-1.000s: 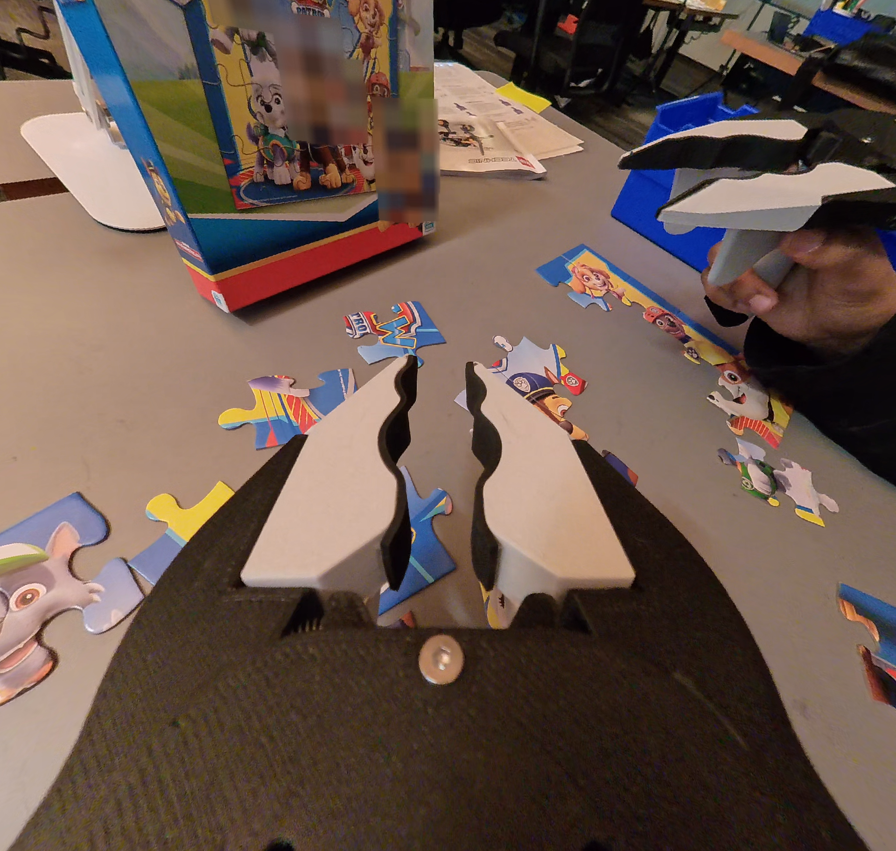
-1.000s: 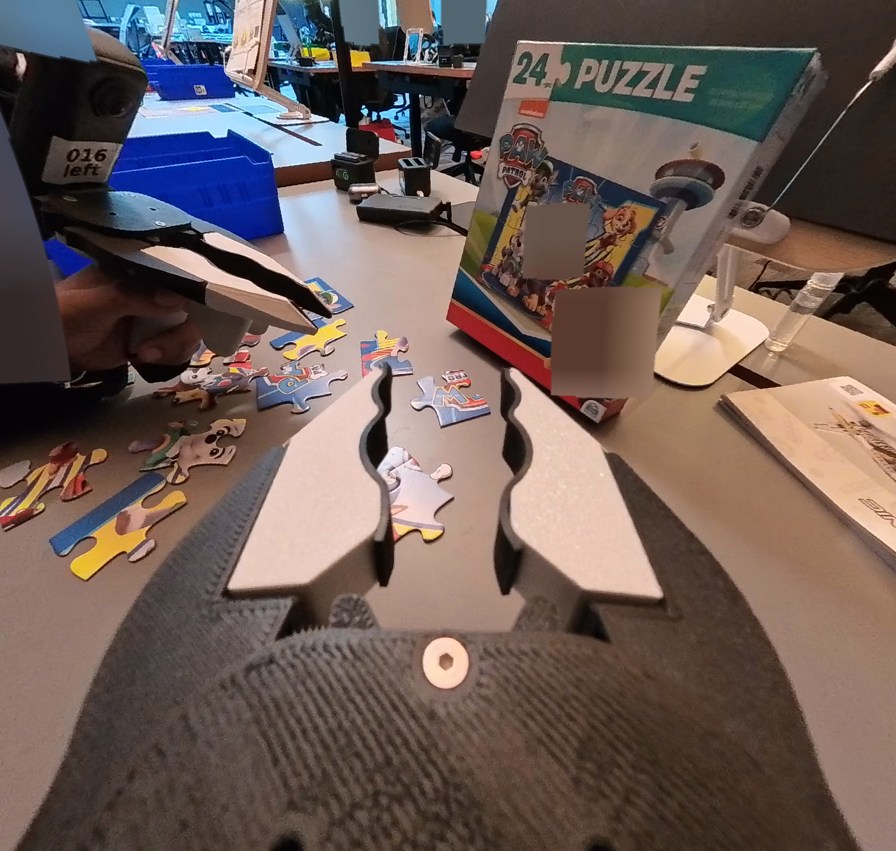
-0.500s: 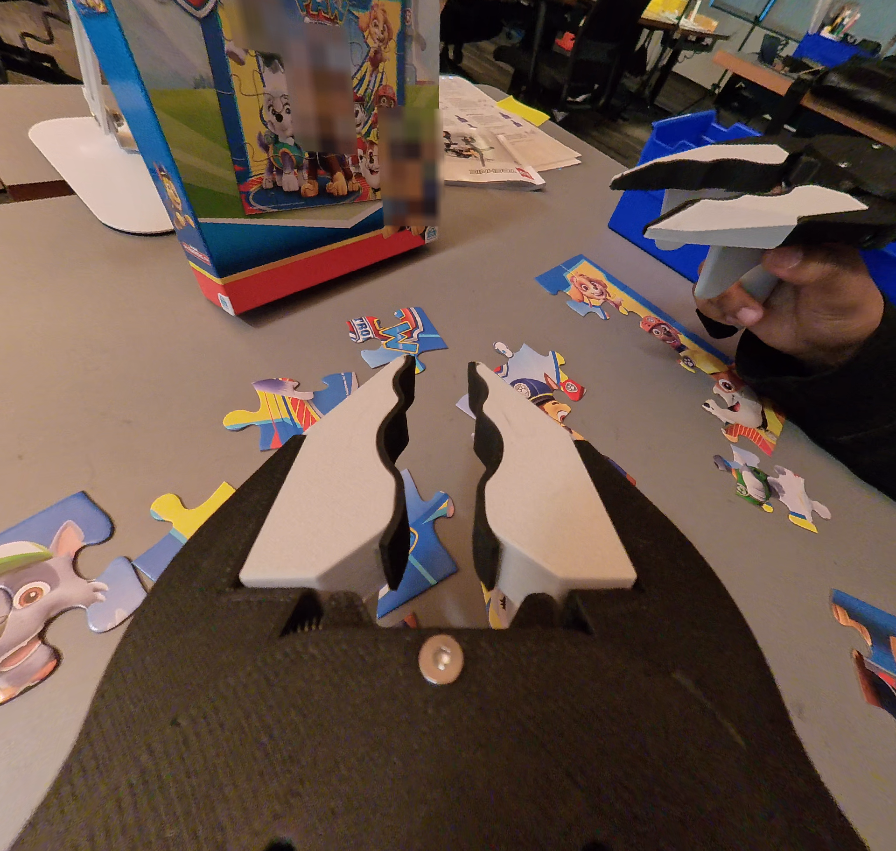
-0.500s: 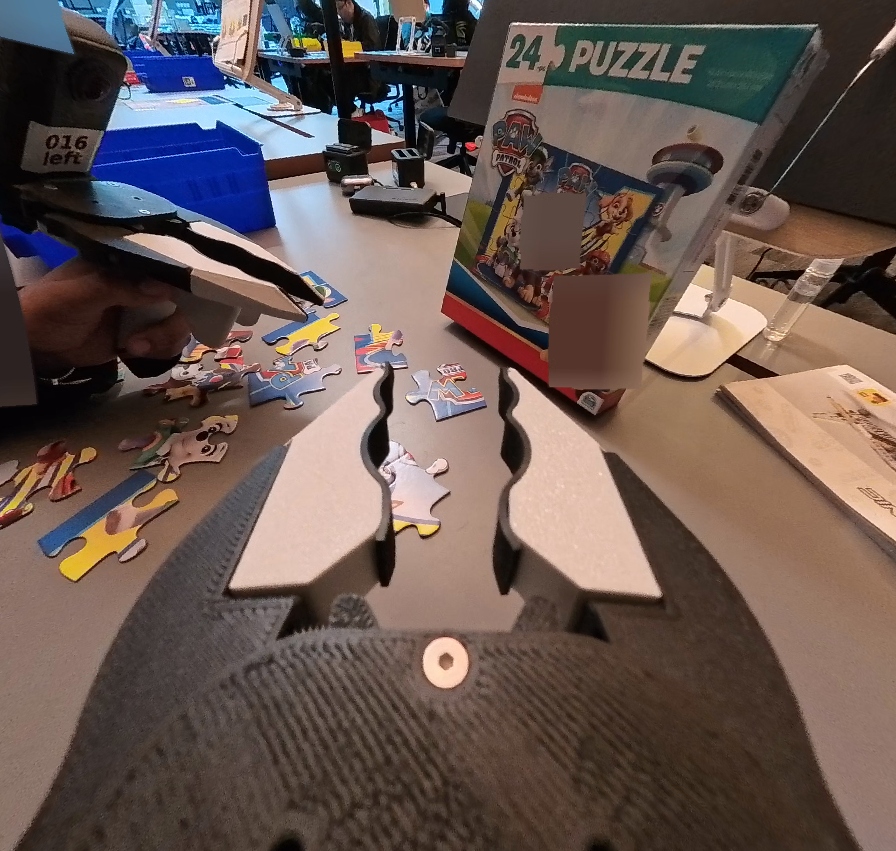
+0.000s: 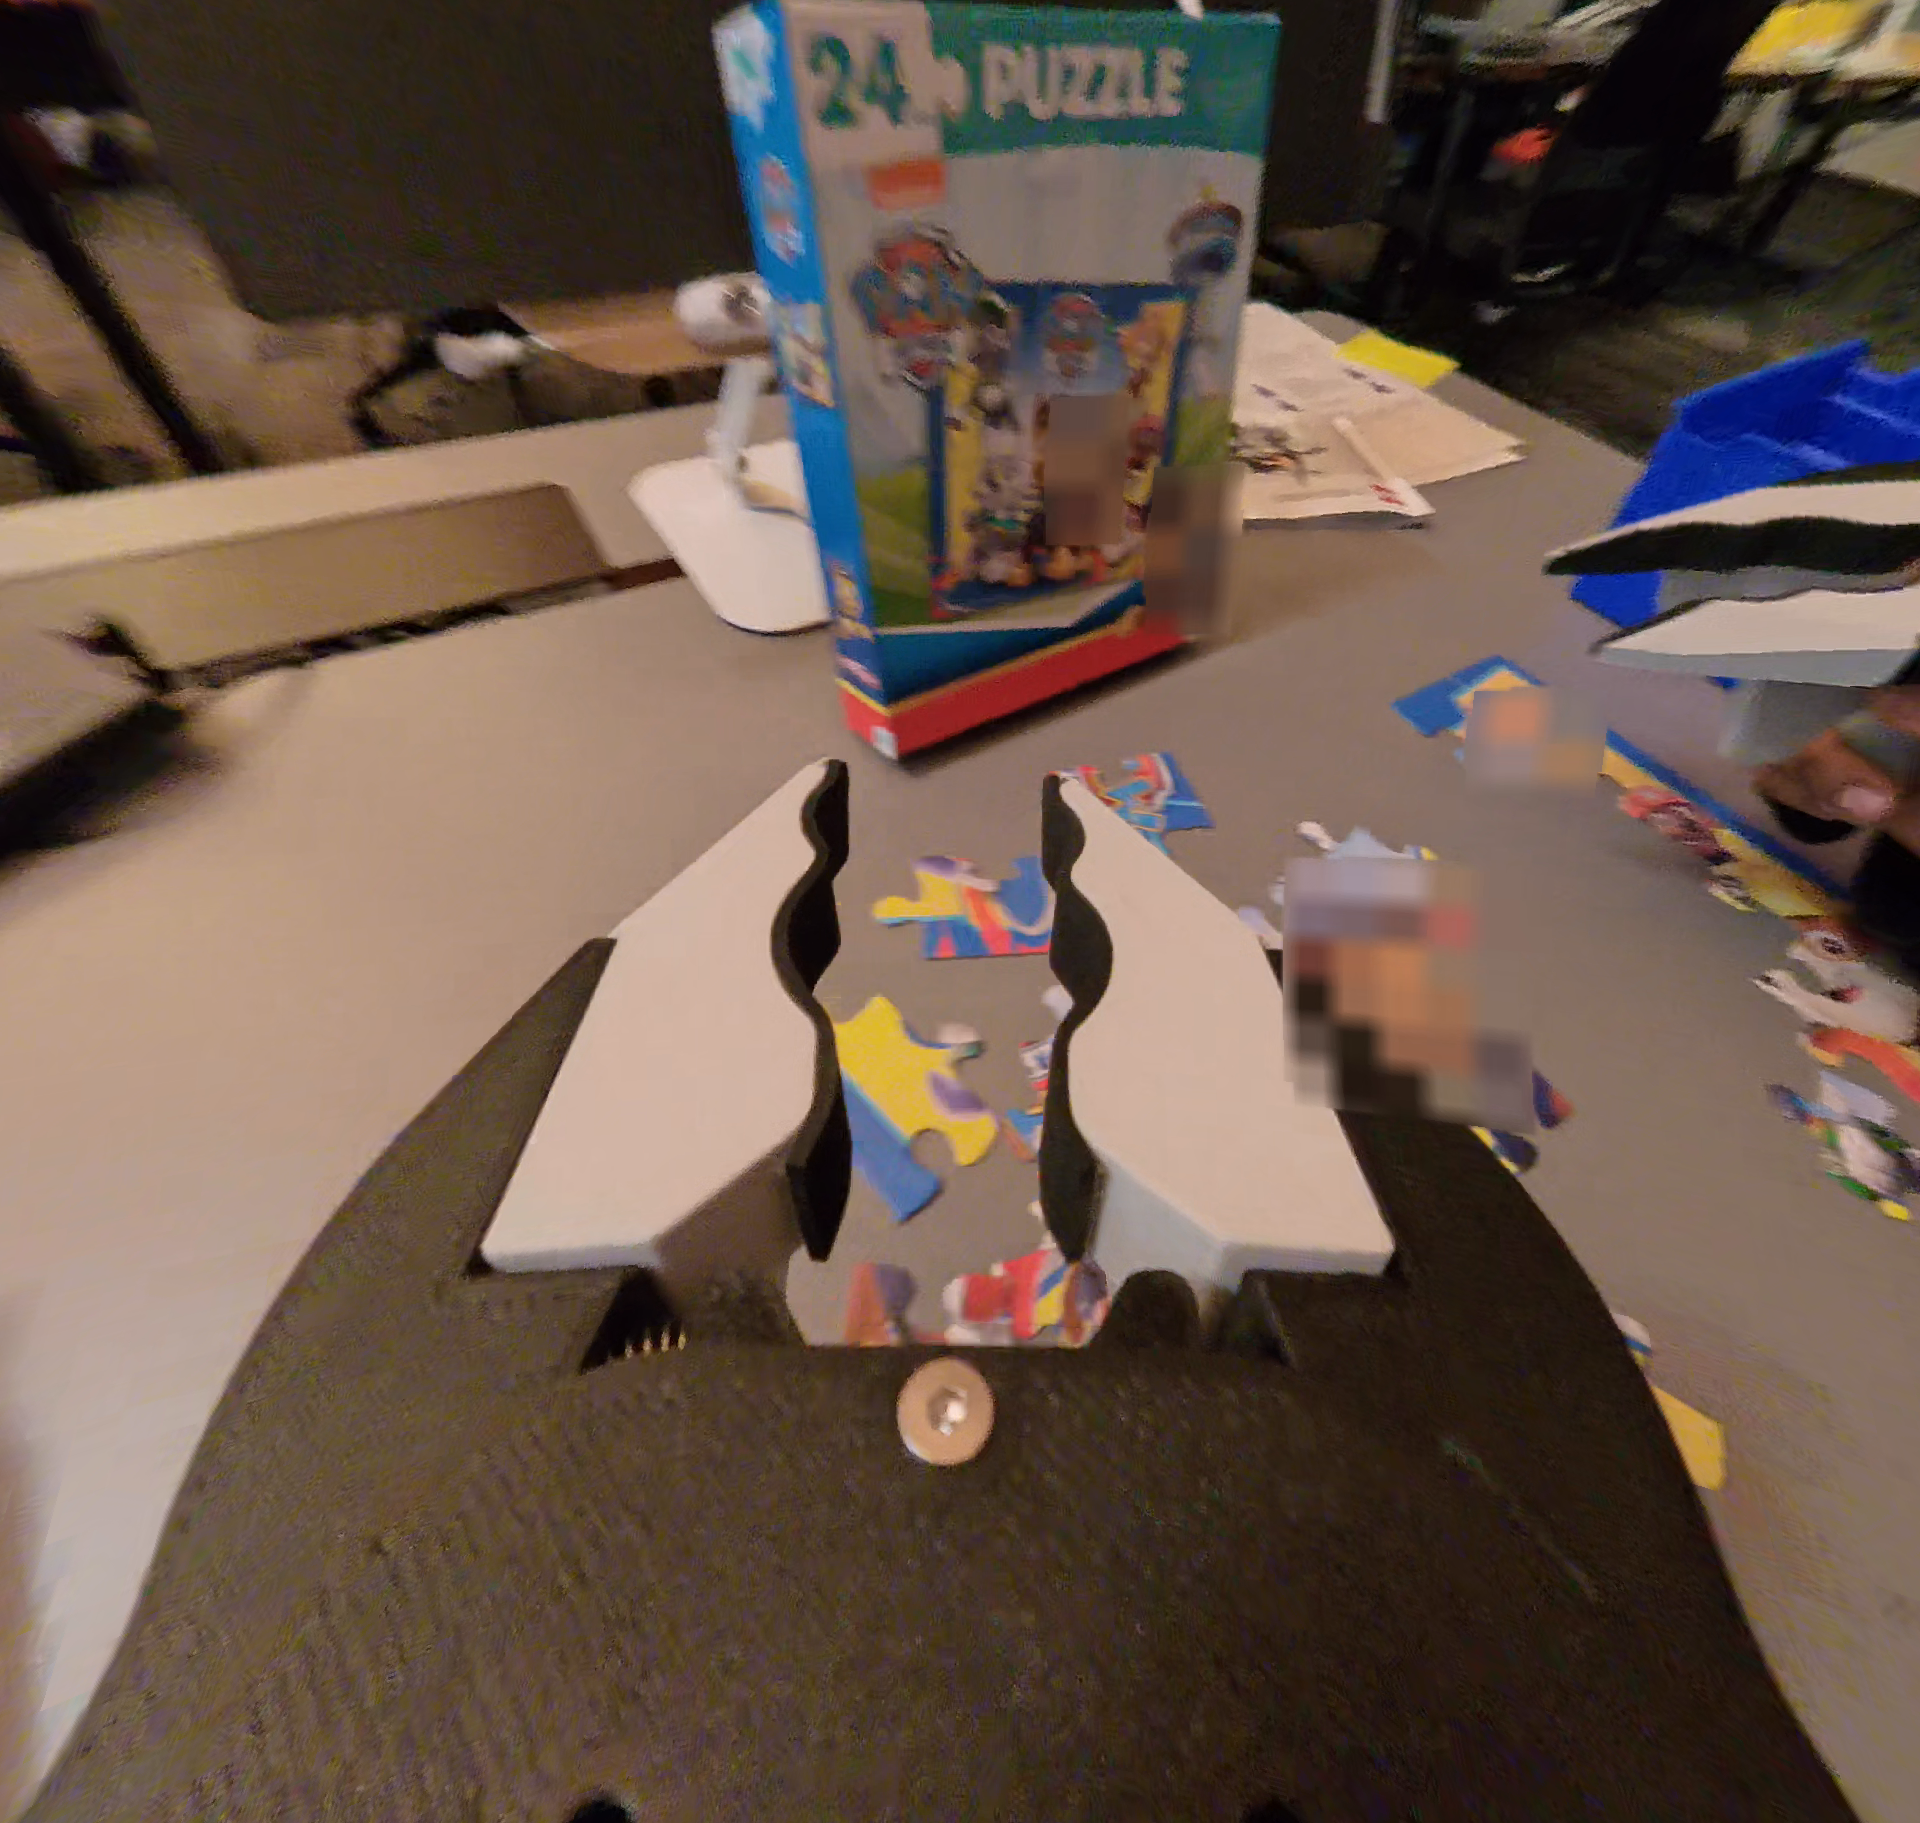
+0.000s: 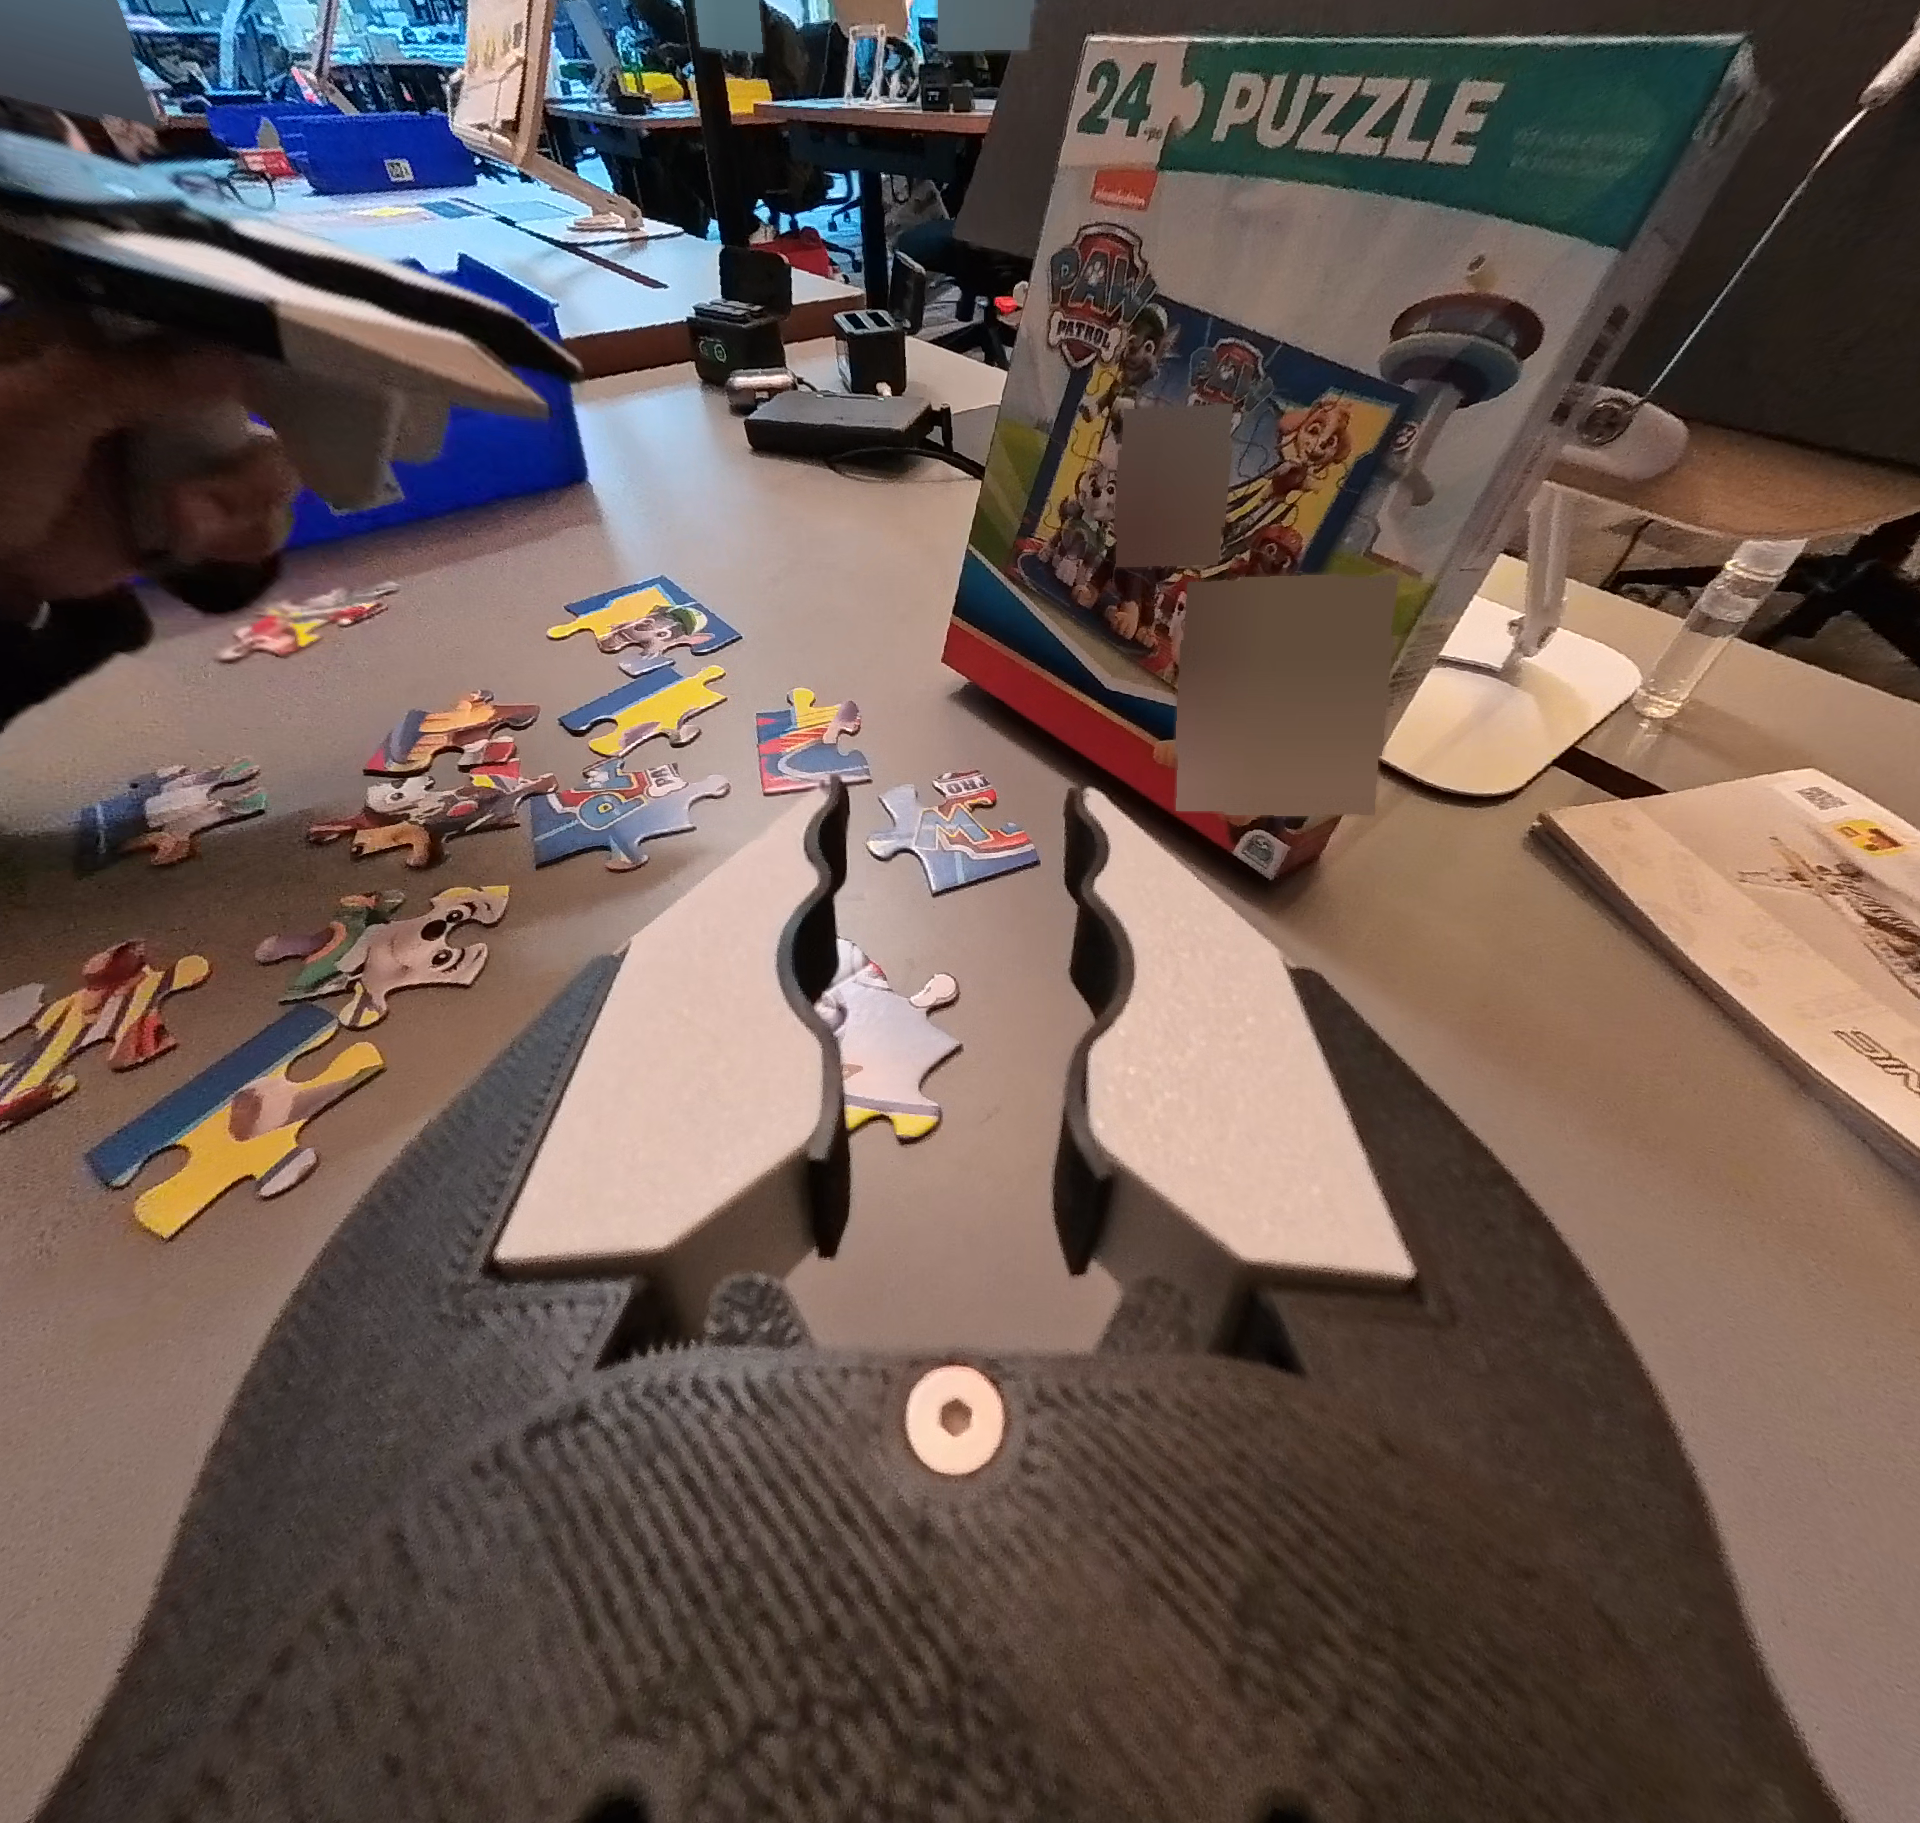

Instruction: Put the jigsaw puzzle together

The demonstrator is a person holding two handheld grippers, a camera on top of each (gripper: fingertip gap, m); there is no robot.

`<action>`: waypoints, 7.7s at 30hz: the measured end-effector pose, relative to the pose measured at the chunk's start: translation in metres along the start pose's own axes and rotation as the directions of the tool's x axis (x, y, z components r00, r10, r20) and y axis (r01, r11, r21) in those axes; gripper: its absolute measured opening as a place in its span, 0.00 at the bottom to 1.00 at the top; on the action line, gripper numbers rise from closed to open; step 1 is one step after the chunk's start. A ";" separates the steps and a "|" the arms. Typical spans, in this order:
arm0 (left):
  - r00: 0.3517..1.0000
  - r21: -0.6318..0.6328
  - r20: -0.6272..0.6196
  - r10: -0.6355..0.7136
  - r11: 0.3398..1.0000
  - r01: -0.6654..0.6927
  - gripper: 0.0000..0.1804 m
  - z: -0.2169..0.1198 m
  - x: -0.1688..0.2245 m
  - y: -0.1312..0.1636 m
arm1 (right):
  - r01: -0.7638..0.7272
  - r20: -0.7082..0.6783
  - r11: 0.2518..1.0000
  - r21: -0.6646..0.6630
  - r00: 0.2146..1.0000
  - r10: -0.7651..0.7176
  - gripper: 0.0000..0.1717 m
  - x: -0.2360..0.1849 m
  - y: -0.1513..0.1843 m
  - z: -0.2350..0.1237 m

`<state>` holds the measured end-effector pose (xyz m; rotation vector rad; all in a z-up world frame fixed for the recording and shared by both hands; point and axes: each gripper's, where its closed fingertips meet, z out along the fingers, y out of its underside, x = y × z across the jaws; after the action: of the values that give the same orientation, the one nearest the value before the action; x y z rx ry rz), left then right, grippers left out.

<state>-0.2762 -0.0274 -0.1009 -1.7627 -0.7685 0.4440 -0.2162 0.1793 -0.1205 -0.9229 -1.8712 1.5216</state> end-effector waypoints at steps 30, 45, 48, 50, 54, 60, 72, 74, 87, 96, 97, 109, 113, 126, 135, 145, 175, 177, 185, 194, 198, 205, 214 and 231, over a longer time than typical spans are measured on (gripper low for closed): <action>0.994 -0.597 -0.080 0.080 0.794 -0.112 0.30 -0.030 0.048 0.157 | -0.019 0.007 1.000 0.025 1.000 0.019 0.22 -0.003 -0.003 0.000; 0.985 -0.597 -0.161 0.068 0.788 -0.152 0.16 -0.038 0.047 0.150 | -0.012 0.005 1.000 0.026 1.000 0.012 0.21 -0.003 -0.004 0.000; 0.967 -0.536 -0.242 0.083 0.819 -0.204 0.15 -0.043 0.059 0.134 | -0.012 0.023 1.000 0.026 1.000 0.011 0.21 -0.007 -0.004 0.001; 0.935 -0.465 -0.318 0.159 0.833 -0.299 0.15 -0.045 0.074 0.124 | -0.028 0.078 1.000 0.011 0.997 0.027 0.22 -0.019 -0.005 0.003; 0.831 -0.324 -0.432 0.352 0.799 -0.506 0.15 -0.047 0.109 0.116 | -0.167 0.283 0.976 -0.138 0.938 0.200 0.29 -0.067 0.006 0.013; 0.695 -0.116 -0.549 0.464 0.781 -0.613 0.00 -0.050 0.158 0.106 | -0.293 0.496 0.875 -0.386 0.734 0.465 0.35 -0.132 0.029 0.017; 0.806 -0.234 -0.493 0.327 0.842 -0.486 0.18 -0.023 0.138 0.114 | -0.203 0.385 0.913 -0.353 0.858 0.340 0.26 -0.093 0.036 0.019; 0.833 -0.280 -0.468 0.295 0.844 -0.457 0.25 -0.014 0.131 0.124 | -0.157 0.358 0.919 -0.361 0.887 0.292 0.26 -0.091 0.044 0.023; 0.907 -0.430 -0.384 0.172 0.836 -0.340 0.24 0.013 0.128 0.150 | -0.132 0.326 0.941 -0.311 0.915 0.236 0.22 -0.082 0.038 0.022; 0.884 -0.358 -0.423 0.201 0.859 -0.366 0.24 -0.001 0.127 0.129 | -0.125 0.280 0.962 -0.244 0.940 0.193 0.22 -0.063 0.023 0.011; 0.865 -0.328 -0.456 0.210 0.864 -0.383 0.23 -0.006 0.132 0.123 | -0.136 0.288 0.960 -0.245 0.935 0.205 0.23 -0.064 0.022 0.010; 0.805 -0.277 -0.550 0.223 0.861 -0.427 0.20 -0.024 0.155 0.114 | 0.022 0.440 0.926 -0.376 0.884 0.158 0.26 -0.110 0.054 0.002; 0.816 -0.329 -0.542 0.203 0.842 -0.428 0.28 -0.033 0.165 0.138 | 0.332 0.582 0.859 -0.389 0.811 -0.050 0.28 -0.140 0.077 -0.003; 0.878 -0.393 -0.406 0.254 0.819 -0.419 0.31 -0.034 0.152 0.161 | 0.649 0.752 0.630 -0.427 0.641 -0.151 0.39 -0.161 0.116 0.006; 0.903 -0.393 -0.385 0.192 0.851 -0.349 0.30 -0.033 0.142 0.162 | 0.605 0.753 0.646 -0.466 0.654 -0.070 0.31 -0.183 0.115 -0.034; 0.893 -0.393 -0.408 0.190 0.846 -0.360 0.30 -0.035 0.145 0.163 | 0.602 0.747 0.668 -0.437 0.657 -0.104 0.41 -0.175 0.113 0.016; 0.923 -0.349 -0.356 0.143 0.897 -0.273 0.28 -0.031 0.134 0.152 | 0.531 0.667 0.733 -0.425 0.731 -0.144 0.35 -0.201 0.124 -0.029; 0.923 -0.346 -0.354 0.149 0.896 -0.278 0.28 -0.031 0.134 0.152 | 0.531 0.666 0.732 -0.427 0.732 -0.143 0.34 -0.201 0.124 -0.030; 0.925 -0.335 -0.346 0.159 0.899 -0.280 0.27 -0.033 0.133 0.149 | 0.489 0.632 0.759 -0.430 0.763 -0.133 0.17 -0.203 0.123 -0.032; 0.926 -0.326 -0.341 0.159 0.904 -0.276 0.27 -0.033 0.132 0.147 | 0.391 0.530 0.800 -0.456 0.841 -0.109 0.17 -0.182 0.118 -0.045; 0.921 -0.321 -0.359 0.151 0.907 -0.273 0.27 -0.030 0.138 0.145 | 0.227 0.357 0.850 -0.476 0.933 -0.049 0.16 -0.145 0.105 -0.044; 0.882 -0.319 -0.445 0.151 0.894 -0.314 0.27 -0.003 0.161 0.130 | -0.157 0.037 0.888 -0.433 0.981 0.191 0.13 -0.090 0.090 -0.028; 0.837 -0.337 -0.502 0.217 0.842 -0.420 0.27 0.033 0.170 0.128 | 0.269 0.273 0.820 -0.505 0.951 -0.144 0.45 -0.106 0.110 -0.036; 0.846 -0.343 -0.522 0.112 0.880 -0.328 0.27 0.041 0.165 0.122 | 0.558 0.700 0.730 -0.396 0.697 -0.153 0.40 -0.112 0.125 -0.029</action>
<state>-0.1503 0.0937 -0.2159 -2.2634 -0.2969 -0.0423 -0.1046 0.1229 -0.2360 -0.1645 -2.9158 1.0443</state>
